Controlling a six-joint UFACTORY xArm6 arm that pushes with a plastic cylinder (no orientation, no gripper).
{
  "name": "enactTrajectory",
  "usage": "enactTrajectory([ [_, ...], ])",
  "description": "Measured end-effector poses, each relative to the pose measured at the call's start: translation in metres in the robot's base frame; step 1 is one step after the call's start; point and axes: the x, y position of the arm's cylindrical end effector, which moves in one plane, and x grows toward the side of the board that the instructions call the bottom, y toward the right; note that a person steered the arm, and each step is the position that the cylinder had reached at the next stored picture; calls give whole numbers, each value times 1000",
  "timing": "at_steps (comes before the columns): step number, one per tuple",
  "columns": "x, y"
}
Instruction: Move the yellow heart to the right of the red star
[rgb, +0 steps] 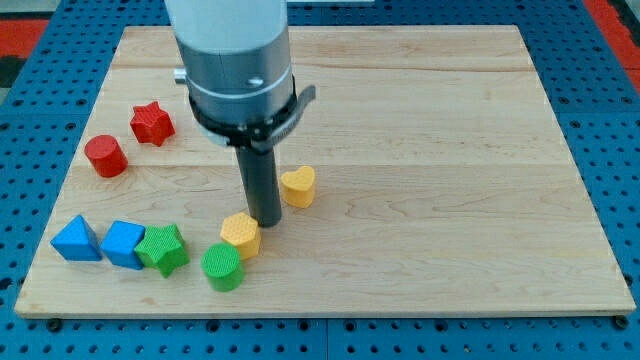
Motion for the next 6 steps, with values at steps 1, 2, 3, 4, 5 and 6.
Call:
enactTrajectory([
  [1,-15,57],
  [2,-28,60],
  [3,-35,-5],
  [4,-63,-34],
  [5,-71,-31],
  [6,-70,-27],
])
